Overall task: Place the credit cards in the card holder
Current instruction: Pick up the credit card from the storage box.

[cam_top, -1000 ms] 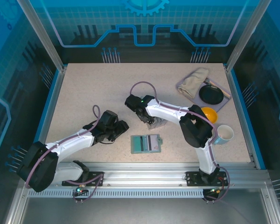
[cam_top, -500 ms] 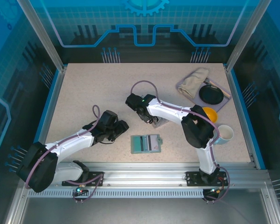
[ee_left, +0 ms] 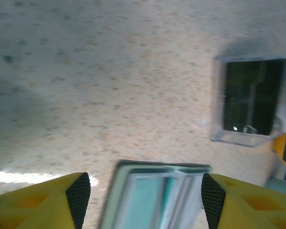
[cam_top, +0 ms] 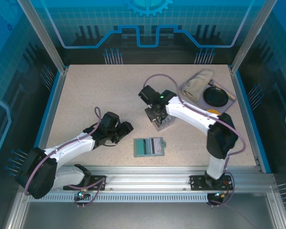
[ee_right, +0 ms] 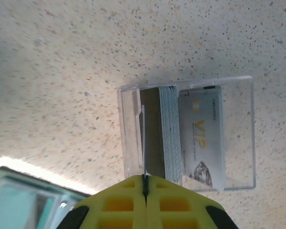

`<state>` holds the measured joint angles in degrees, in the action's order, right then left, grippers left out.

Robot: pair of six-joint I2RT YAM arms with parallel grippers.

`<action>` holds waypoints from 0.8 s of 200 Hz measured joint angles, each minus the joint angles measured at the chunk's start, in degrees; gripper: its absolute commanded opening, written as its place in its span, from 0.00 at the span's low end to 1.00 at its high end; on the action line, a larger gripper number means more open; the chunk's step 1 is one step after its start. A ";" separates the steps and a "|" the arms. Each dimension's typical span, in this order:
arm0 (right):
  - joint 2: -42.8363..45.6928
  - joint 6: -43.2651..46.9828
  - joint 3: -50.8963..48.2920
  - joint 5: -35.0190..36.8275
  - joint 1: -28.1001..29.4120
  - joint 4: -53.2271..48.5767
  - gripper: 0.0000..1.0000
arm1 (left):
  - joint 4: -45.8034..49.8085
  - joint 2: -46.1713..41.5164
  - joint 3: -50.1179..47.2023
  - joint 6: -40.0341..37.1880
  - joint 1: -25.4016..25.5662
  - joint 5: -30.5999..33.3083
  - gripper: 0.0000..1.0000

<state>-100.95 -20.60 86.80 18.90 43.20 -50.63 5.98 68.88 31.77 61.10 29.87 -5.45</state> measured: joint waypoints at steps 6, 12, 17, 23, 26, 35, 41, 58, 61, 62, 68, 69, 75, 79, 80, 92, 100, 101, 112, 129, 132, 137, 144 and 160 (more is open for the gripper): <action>2.03 -0.57 -1.33 -2.12 -0.87 0.68 0.05 | -1.42 -0.33 0.00 0.02 -0.11 -1.03 0.69; 4.39 -1.31 -2.91 -4.70 -2.01 1.70 0.05 | -2.75 -0.55 0.00 0.09 -0.22 -1.99 0.71; 6.23 -1.99 -4.31 -6.78 -3.10 2.73 0.05 | -4.02 -0.72 0.00 0.07 -0.31 -2.84 0.73; 8.37 -2.91 -5.99 -9.44 -4.48 3.96 0.05 | -5.75 -0.92 0.00 0.26 -0.44 -4.02 0.74; 9.38 -3.19 -6.86 -10.95 -5.09 4.61 0.05 | -6.47 -0.98 0.00 0.44 -0.50 -4.50 0.74; 12.39 -4.92 -9.55 -15.39 -7.37 6.82 0.05 | -8.98 -1.03 0.00 0.52 -0.61 -6.10 0.74; 14.25 -6.08 -11.45 -18.32 -8.94 8.63 0.05 | -10.71 -1.03 0.00 0.66 -0.68 -7.19 0.74; 19.12 -10.78 -17.51 -27.04 -13.33 14.91 0.06 | -15.91 -0.79 0.00 1.88 -0.94 -10.36 0.74; 19.76 -11.37 -18.43 -28.33 -13.92 15.78 0.06 | -16.76 -0.68 0.04 1.99 -0.96 -10.84 0.74; 20.06 -11.82 -18.82 -28.85 -14.19 16.20 0.06 | -17.22 -0.57 0.09 2.03 -0.96 -11.08 0.74; 21.05 -13.29 -20.41 -31.36 -15.30 17.90 0.06 | -18.88 -0.07 0.35 2.45 -1.03 -12.20 0.74; 21.18 -13.57 -20.59 -31.65 -15.43 18.12 0.06 | -19.10 0.04 0.39 2.47 -1.03 -12.33 0.74; 21.88 -14.91 -21.86 -33.92 -16.24 19.78 0.06 | -20.79 0.83 0.87 3.06 -1.05 -13.49 0.73; 22.25 -16.00 -22.58 -35.50 -16.70 20.90 0.06 | -21.68 1.40 1.22 3.13 -1.07 -14.08 0.73; 22.29 -16.06 -22.71 -35.76 -16.76 21.05 0.06 | -22.05 1.57 1.38 3.23 -1.05 -14.29 0.73; 22.67 -18.69 -24.02 -39.71 -17.49 24.11 0.06 | -24.72 3.30 2.73 3.74 -1.07 -16.06 0.72; 22.69 -20.13 -24.61 -41.97 -17.75 26.14 0.07 | -26.36 4.28 3.74 4.00 -1.07 -17.20 0.71; 22.69 -20.26 -24.65 -42.14 -17.75 26.34 0.07 | -26.51 4.35 3.80 4.02 -1.07 -17.27 0.70; 22.69 -22.29 -25.46 -44.74 -17.84 28.87 0.07 | -28.68 5.62 5.03 4.76 -1.07 -18.62 0.68; 22.69 -24.63 -26.43 -47.98 -17.88 31.98 0.07 | -31.80 7.17 6.19 5.60 -1.07 -20.20 0.59; 22.69 -25.16 -26.53 -48.50 -17.88 32.44 0.08 | -32.26 7.39 6.29 5.95 -1.07 -20.41 0.58; 22.67 -25.81 -26.64 -49.40 -17.90 33.29 0.08 | -33.11 7.72 6.43 6.45 -1.07 -20.74 0.55; 22.67 -26.56 -26.77 -50.34 -17.92 34.29 0.08 | -34.25 8.13 6.45 6.75 -1.07 -21.18 0.50; 22.60 -28.06 -26.88 -52.17 -18.14 36.37 0.08 | -35.71 8.81 6.47 6.93 -1.11 -21.92 0.43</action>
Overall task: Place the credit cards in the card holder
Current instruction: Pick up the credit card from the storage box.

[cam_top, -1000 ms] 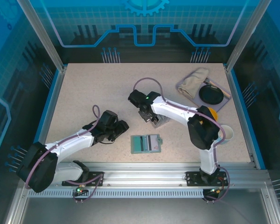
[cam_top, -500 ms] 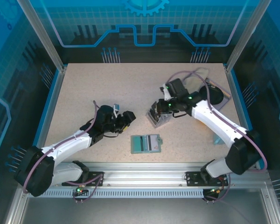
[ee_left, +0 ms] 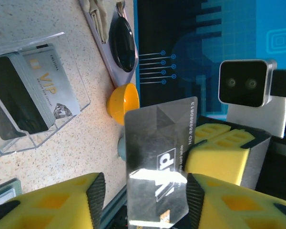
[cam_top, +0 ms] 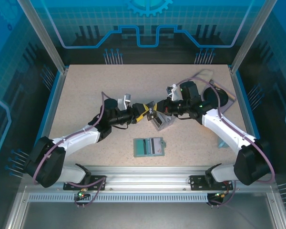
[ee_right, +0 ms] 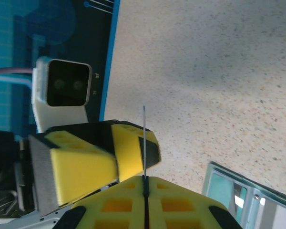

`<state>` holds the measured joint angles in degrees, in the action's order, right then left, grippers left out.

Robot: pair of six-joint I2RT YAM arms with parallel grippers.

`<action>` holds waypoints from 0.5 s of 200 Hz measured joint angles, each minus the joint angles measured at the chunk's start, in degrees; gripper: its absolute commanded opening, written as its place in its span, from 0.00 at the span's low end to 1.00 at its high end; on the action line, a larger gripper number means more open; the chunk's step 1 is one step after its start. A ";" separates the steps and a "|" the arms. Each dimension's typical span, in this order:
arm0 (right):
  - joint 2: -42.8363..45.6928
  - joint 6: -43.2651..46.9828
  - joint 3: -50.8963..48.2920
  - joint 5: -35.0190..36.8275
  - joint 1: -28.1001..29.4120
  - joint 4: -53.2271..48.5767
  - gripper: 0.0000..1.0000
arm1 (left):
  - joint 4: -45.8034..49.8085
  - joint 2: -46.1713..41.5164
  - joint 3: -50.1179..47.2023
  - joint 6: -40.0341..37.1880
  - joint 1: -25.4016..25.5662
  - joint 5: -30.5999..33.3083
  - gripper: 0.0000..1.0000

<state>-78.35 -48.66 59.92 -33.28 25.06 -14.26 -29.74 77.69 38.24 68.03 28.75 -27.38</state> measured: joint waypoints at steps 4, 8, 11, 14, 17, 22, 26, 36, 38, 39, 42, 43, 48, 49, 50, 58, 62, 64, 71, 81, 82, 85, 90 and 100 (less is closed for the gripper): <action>0.00 -0.22 -0.02 -0.26 -0.02 0.39 0.08 | -0.20 0.13 0.00 0.37 0.00 -0.09 0.41; -0.02 -0.50 -0.11 -0.63 -0.11 0.92 0.08 | -0.22 0.26 0.09 0.35 0.00 -0.20 0.39; -0.02 -0.81 -0.17 -0.90 -0.11 1.27 0.08 | -0.22 0.33 0.20 0.70 0.00 -0.24 0.38; -0.02 -0.98 -0.28 -1.16 -0.15 1.68 0.08 | -0.24 0.39 0.26 0.50 0.00 -0.37 0.36; -0.04 -1.25 -0.39 -1.44 -0.22 2.05 0.09 | -0.37 0.46 0.31 0.87 0.00 -0.44 0.35; -0.04 -1.55 -0.61 -1.86 -0.28 2.60 0.09 | -0.57 0.50 0.42 0.74 0.00 -0.59 0.31; -0.04 -1.90 -0.79 -2.10 -0.37 2.95 0.10 | -0.61 0.55 0.57 0.81 0.00 -0.63 0.27; -0.15 -2.38 -1.14 -2.75 -0.57 3.52 0.10 | -1.07 0.59 0.74 0.98 0.00 -0.83 0.19; -0.22 -2.56 -1.20 -2.93 -0.63 3.61 0.11 | -1.11 0.59 0.76 1.09 -0.02 -0.81 0.17; -0.24 -2.64 -1.22 -3.02 -0.66 3.63 0.11 | -1.11 0.59 0.79 0.92 -0.04 -0.83 0.17; -0.33 -2.64 -1.27 -3.21 -0.70 3.80 0.11 | -1.18 0.59 0.83 0.90 -0.04 -0.92 0.15; -0.35 -2.67 -1.29 -3.21 -0.72 3.85 0.12 | -1.20 0.59 0.83 1.05 -0.04 -0.90 0.14; -0.46 -2.89 -1.38 -3.37 -0.90 4.09 0.12 | -1.29 0.59 0.83 0.76 -0.11 -0.96 0.11; -0.48 -2.93 -1.40 -3.39 -0.92 4.11 0.12 | -1.38 0.59 0.83 0.98 -0.11 -0.96 0.11; -0.55 -3.04 -1.42 -3.43 -1.01 4.15 0.12 | -1.40 0.59 0.83 1.14 -0.11 -0.96 0.10; -0.79 -3.28 -1.62 -3.63 -1.36 4.37 0.14 | -1.90 0.59 0.90 1.01 -0.24 -1.01 0.06; -0.94 -3.26 -1.79 -3.69 -1.55 4.48 0.15 | -2.21 0.59 0.96 0.94 -0.26 -1.03 0.05; -1.01 -3.32 -1.86 -3.72 -1.60 4.48 0.15 | -2.38 0.59 1.01 1.05 -0.26 -1.03 0.05; -1.31 -3.56 -2.08 -4.26 -1.88 4.57 0.16 | -2.56 0.59 1.33 0.87 -0.26 -1.07 0.04; -1.64 -3.72 -2.14 -5.09 -2.23 5.03 0.17 | -2.60 0.59 1.51 0.85 -0.26 -1.18 0.04; -1.64 -3.74 -2.14 -5.18 -2.25 5.11 0.18 | -2.60 0.59 1.51 0.85 -0.26 -1.20 0.04; -1.73 -3.87 -2.14 -5.44 -2.25 5.33 0.18 | -2.58 0.59 1.51 0.81 -0.26 -1.20 0.04; -1.79 -3.87 -2.14 -5.95 -2.34 5.55 0.18 | -2.58 0.59 1.51 0.70 -0.26 -1.22 0.03; -1.92 -3.89 -2.14 -6.80 -2.47 5.86 0.19 | -2.58 0.59 1.51 0.59 -0.31 -1.44 0.03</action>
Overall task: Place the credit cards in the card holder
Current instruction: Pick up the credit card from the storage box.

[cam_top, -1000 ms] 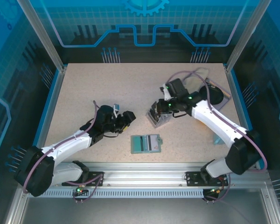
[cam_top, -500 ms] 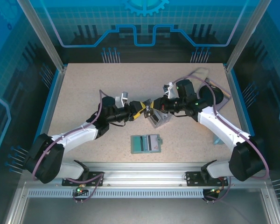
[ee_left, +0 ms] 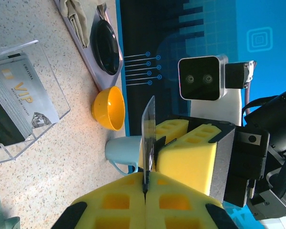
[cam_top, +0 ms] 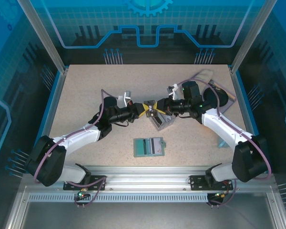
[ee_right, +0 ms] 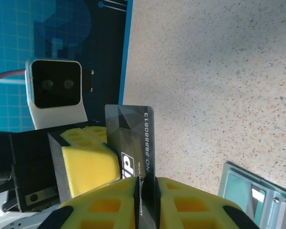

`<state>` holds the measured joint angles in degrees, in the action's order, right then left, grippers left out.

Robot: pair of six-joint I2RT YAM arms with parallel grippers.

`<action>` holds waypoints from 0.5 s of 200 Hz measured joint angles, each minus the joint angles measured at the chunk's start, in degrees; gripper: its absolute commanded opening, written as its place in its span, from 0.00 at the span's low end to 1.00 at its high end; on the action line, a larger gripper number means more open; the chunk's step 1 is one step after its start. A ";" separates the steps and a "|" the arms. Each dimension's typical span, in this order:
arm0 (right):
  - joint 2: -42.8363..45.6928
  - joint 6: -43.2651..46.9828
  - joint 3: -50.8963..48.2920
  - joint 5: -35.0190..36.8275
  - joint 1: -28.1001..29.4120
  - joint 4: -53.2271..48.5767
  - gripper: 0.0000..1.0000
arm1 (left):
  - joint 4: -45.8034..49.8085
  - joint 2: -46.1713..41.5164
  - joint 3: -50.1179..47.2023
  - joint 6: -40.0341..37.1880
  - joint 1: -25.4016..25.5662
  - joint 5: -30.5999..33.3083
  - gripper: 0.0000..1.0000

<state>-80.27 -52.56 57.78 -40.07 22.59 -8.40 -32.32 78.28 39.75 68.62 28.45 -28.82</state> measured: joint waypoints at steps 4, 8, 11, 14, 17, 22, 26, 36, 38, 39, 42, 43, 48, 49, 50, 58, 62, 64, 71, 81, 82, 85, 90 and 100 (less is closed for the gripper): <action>-0.02 0.00 0.00 -0.37 -0.11 0.15 0.19 | 0.00 0.00 0.04 -0.04 -0.02 -0.04 0.03; -0.11 0.00 0.00 -0.76 -0.15 0.22 0.20 | 0.00 0.00 0.09 -0.11 -0.02 -0.15 0.03; -0.13 0.00 0.00 -0.96 -0.22 0.35 0.20 | 0.00 0.00 0.11 -0.15 -0.09 -0.22 0.03; -0.17 0.02 0.00 -1.20 -0.31 0.42 0.20 | 0.00 0.00 0.13 -0.17 -0.09 -0.24 0.03; -0.22 0.02 0.00 -1.51 -0.35 0.50 0.20 | 0.00 0.00 0.15 -0.20 -0.11 -0.33 0.03; -0.24 0.02 0.00 -1.84 -0.46 0.57 0.19 | 0.00 0.00 0.22 -0.33 -0.13 -0.50 0.03; -0.28 0.02 0.00 -2.16 -0.52 0.57 0.20 | 0.02 0.00 0.26 -0.46 -0.13 -0.66 0.03; -0.33 0.04 0.00 -2.71 -0.68 0.61 0.20 | -0.02 0.00 0.31 -0.85 -0.15 -0.92 0.03; -0.35 0.04 0.00 -2.84 -0.74 0.61 0.20 | -0.04 0.00 0.31 -0.90 -0.17 -1.01 0.03; -0.35 0.04 0.00 -2.89 -0.76 0.61 0.20 | -0.04 0.00 0.31 -1.03 -0.17 -1.09 0.03; -0.37 0.04 0.00 -3.08 -0.81 0.61 0.20 | -0.07 0.00 0.31 -1.05 -0.17 -1.11 0.03; -0.37 0.04 0.00 -3.13 -0.83 0.61 0.20 | -0.07 0.00 0.31 -1.07 -0.17 -1.11 0.03; -0.39 0.07 0.00 -3.54 -0.90 0.61 0.20 | -0.11 0.00 0.31 -1.18 -0.17 -1.33 0.03; -0.39 0.07 0.00 -3.63 -0.92 0.59 0.20 | -0.11 0.00 0.31 -1.20 -0.17 -1.36 0.03; -0.39 0.07 0.00 -3.69 -0.92 0.61 0.20 | -0.11 0.00 0.31 -1.20 -0.17 -1.36 0.03; -0.44 0.11 0.00 -4.22 -1.03 0.59 0.18 | -0.20 0.00 0.33 -1.22 -0.17 -1.70 0.03; -0.52 0.11 0.00 -4.59 -1.16 0.59 0.18 | -0.26 0.00 0.35 -1.22 -0.17 -1.90 0.02; -0.55 0.11 0.00 -4.68 -1.18 0.59 0.18 | -0.31 0.02 0.35 -1.22 -0.17 -2.01 0.03; -0.66 0.28 0.00 -5.22 -1.29 0.59 0.18 | -0.57 0.04 0.37 -1.22 -0.17 -2.27 0.02; -0.72 0.50 0.00 -5.66 -1.40 0.57 0.18 | -0.74 0.11 0.44 -1.22 -0.17 -2.80 0.02; -0.72 0.52 0.00 -5.68 -1.40 0.57 0.18 | -0.76 0.13 0.44 -1.22 -0.17 -2.86 0.03; -0.72 0.59 0.00 -5.86 -1.40 0.57 0.18 | -0.83 0.15 0.46 -1.22 -0.17 -3.02 0.02; -0.72 0.74 0.00 -6.10 -1.42 0.57 0.18 | -0.96 0.20 0.50 -1.22 -0.17 -3.26 0.03; -0.74 1.11 0.00 -6.84 -1.55 0.57 0.15 | -1.09 0.28 0.63 -1.22 -0.17 -3.82 0.03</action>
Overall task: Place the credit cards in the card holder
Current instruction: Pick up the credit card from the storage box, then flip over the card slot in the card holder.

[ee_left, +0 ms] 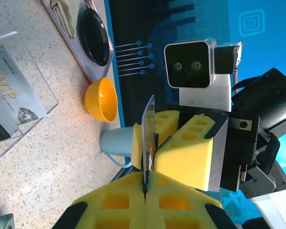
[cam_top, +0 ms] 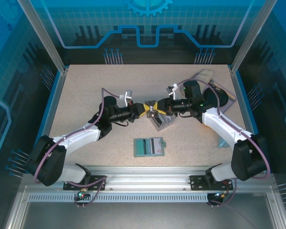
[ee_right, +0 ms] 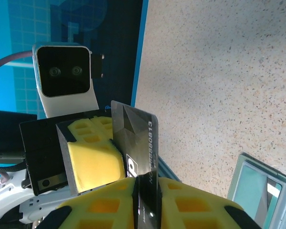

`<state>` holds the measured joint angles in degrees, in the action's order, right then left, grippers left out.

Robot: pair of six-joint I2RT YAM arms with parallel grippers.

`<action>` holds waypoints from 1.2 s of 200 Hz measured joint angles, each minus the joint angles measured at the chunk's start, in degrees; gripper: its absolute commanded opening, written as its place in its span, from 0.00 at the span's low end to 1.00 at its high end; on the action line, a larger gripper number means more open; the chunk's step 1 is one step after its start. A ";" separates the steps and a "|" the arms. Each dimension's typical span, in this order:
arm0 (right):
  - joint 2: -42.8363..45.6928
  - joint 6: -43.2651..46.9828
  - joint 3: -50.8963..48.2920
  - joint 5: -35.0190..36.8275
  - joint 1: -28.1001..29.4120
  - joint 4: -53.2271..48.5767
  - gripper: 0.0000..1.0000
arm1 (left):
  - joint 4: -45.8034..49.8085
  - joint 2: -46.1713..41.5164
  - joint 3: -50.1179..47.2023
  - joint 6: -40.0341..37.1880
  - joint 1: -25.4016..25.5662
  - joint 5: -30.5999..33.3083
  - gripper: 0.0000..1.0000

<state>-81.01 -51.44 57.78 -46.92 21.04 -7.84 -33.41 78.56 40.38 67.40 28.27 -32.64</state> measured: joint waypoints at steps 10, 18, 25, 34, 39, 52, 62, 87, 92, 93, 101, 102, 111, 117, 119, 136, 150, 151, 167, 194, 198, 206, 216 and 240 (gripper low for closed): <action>0.00 0.24 0.00 -0.68 -0.22 0.00 0.12 | -0.20 0.04 0.00 0.00 0.00 -0.26 0.05; 0.00 0.52 0.00 -1.18 -0.42 0.09 0.08 | -0.17 0.11 0.00 -0.04 -0.04 -0.42 0.12; 0.00 0.61 0.00 -1.62 -0.52 0.22 0.06 | -0.09 0.15 0.00 -0.15 -0.04 -0.46 0.17; 0.00 0.96 0.00 -2.29 -0.59 0.50 0.05 | 0.74 0.15 0.00 -0.46 -0.04 -0.44 0.28; 0.02 1.25 0.02 -2.51 -0.57 0.50 0.05 | 1.60 0.13 0.02 -0.87 -0.07 -0.42 0.37; 0.04 2.91 0.07 -1.60 -0.57 -0.98 0.06 | 5.49 -0.28 0.09 -1.97 -0.11 0.46 0.45; 0.26 5.51 0.46 1.25 -0.42 -4.61 0.06 | 10.27 -1.07 0.09 -3.04 -0.13 2.21 0.54; 1.36 11.21 0.81 13.46 2.45 -13.81 0.07 | 24.72 -4.04 0.07 -6.64 -0.33 8.61 0.63; 1.57 11.91 0.70 16.33 3.78 -15.30 0.06 | 27.15 -4.55 -0.02 -7.08 -0.33 9.75 0.64; 1.57 11.96 0.68 16.79 4.02 -15.47 0.06 | 27.41 -4.61 -0.04 -7.21 -0.33 9.90 0.64; 1.86 12.63 0.17 21.24 6.78 -16.79 0.07 | 30.56 -5.33 -0.39 -7.78 -0.33 11.54 0.65; 1.88 12.72 0.11 21.59 7.04 -16.92 0.07 | 31.08 -5.49 -0.48 -7.78 -0.33 11.87 0.65; 1.95 12.98 -0.96 25.81 10.45 -17.92 0.07 | 33.99 -6.32 -1.29 -8.22 -0.31 13.27 0.67; 1.92 12.94 -1.90 28.50 12.92 -18.40 0.07 | 35.89 -6.82 -1.97 -8.57 -0.31 14.10 0.68; 1.90 12.90 -2.25 29.24 13.68 -18.62 0.07 | 36.52 -7.02 -2.21 -8.85 -0.31 14.36 0.68; 1.36 12.28 -4.92 35.17 19.21 -19.30 0.07 | 41.64 -7.93 -3.85 -9.60 0.11 16.79 0.70; 0.28 11.41 -6.29 39.15 21.86 -19.80 0.06 | 44.98 -8.09 -4.42 -10.40 0.87 18.21 0.70; 0.15 11.39 -6.40 39.50 22.03 -19.89 0.07 | 45.18 -8.09 -4.46 -10.43 0.96 18.34 0.70; -0.61 10.69 -7.54 43.32 22.88 -20.06 0.06 | 47.25 -8.09 -4.68 -10.84 2.21 19.30 0.70; -0.52 10.29 -10.62 47.23 22.82 -20.63 0.07 | 48.19 -7.15 -4.68 -11.04 4.92 20.06 0.69; -0.52 10.29 -11.04 47.54 22.80 -20.79 0.07 | 48.19 -6.86 -4.68 -11.04 5.25 20.11 0.69; -0.37 10.29 -11.63 47.95 22.80 -20.92 0.07 | 48.22 -6.10 -4.68 -11.08 5.90 20.41 0.69; 0.17 10.29 -12.09 48.13 22.73 -20.87 0.07 | 48.33 -5.11 -4.68 -11.10 6.54 20.48 0.68; 1.64 10.29 -13.11 48.46 22.36 -20.92 0.07 | 48.35 -3.19 -4.68 -11.08 7.45 20.72 0.67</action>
<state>-79.37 -41.15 44.66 1.54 43.40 -28.75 14.94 75.37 35.70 56.31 35.73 -11.92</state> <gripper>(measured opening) 0.071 0.677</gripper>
